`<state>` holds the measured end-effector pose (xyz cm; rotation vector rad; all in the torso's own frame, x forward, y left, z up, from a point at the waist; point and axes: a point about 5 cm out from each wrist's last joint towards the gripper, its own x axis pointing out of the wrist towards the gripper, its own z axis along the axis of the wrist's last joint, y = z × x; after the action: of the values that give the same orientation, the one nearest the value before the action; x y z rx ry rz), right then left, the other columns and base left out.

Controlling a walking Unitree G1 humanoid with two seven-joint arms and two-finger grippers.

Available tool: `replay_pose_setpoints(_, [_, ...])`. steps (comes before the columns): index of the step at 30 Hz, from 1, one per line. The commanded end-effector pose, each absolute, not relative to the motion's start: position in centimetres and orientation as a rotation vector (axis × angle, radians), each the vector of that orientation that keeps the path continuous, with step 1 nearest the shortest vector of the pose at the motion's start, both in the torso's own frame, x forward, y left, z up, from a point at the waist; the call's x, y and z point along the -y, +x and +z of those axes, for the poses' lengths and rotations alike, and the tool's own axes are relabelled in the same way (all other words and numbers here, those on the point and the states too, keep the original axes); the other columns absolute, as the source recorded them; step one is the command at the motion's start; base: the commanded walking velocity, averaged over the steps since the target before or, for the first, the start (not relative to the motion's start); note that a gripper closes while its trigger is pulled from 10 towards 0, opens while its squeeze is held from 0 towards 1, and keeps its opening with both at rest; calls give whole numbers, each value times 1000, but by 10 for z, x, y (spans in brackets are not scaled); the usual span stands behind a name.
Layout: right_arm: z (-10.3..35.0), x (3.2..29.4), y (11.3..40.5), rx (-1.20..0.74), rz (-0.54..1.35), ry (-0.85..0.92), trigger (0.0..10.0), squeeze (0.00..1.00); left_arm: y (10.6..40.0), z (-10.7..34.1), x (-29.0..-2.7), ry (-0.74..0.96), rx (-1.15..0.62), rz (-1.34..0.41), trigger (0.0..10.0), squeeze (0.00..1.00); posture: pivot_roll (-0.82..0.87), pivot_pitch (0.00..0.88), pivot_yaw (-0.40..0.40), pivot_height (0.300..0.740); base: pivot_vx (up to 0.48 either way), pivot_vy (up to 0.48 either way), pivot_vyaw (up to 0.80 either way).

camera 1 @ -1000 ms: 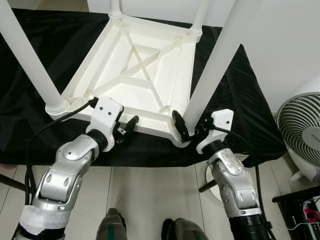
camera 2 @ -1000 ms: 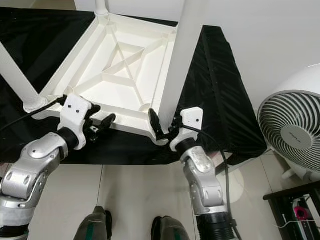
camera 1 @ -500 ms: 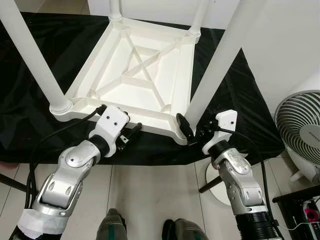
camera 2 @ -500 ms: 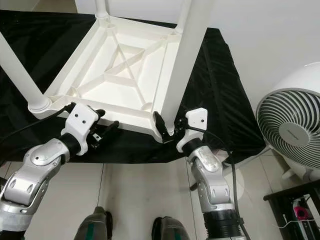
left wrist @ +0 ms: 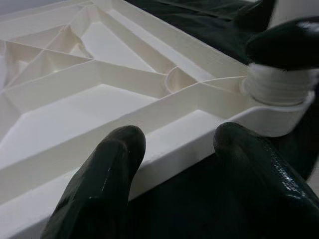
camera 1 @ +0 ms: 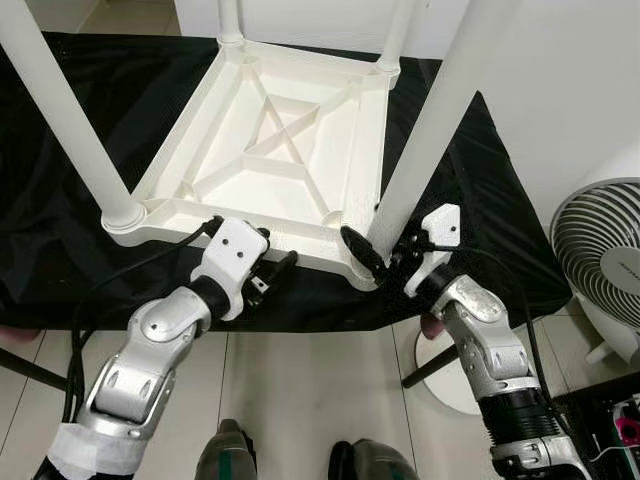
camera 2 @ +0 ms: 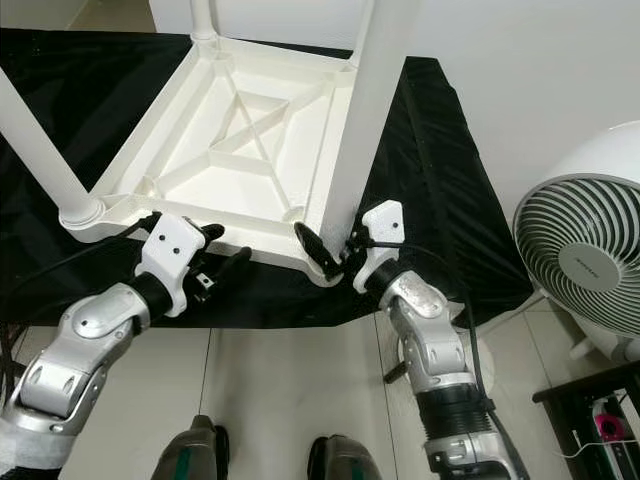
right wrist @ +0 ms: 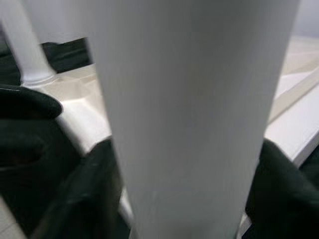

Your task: Building children table

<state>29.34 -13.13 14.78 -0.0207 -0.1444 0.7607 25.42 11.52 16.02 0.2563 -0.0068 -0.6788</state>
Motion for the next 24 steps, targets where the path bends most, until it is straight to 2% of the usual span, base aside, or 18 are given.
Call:
replay_pose_setpoints(1, [144,134,292,123,787,-8,0,0,249,159,-110,240,-7,-724,10000,0,63,60,-42,740,0,0,0])
replay_pose_setpoints(4, [142,136,291,121,804,-23,0,0,248,158,-108,228,-13,-729,10000,0,61,62,-44,740,0,0,0])
replay_pose_setpoints(10, [140,139,296,89,722,-34,0,0,249,155,-108,241,-21,-709,10000,0,60,66,-48,740,0,0,0])
replay_pose_setpoints(13, [134,140,301,43,603,-111,0,0,252,155,-109,234,-23,-680,10000,0,58,69,-52,740,0,0,0])
replay_pose_setpoints(19, [137,134,298,60,438,-19,0,0,252,153,-106,229,-29,-659,10000,0,46,75,-60,740,0,0,0])
replay_pose_setpoints(20, [136,133,297,52,360,24,0,0,252,153,-104,219,-30,-661,10000,0,46,75,-60,740,0,0,0])
replay_pose_setpoints(24, [137,127,292,65,246,5,0,0,253,153,-102,215,-27,-659,10000,0,41,74,-67,740,0,0,0])
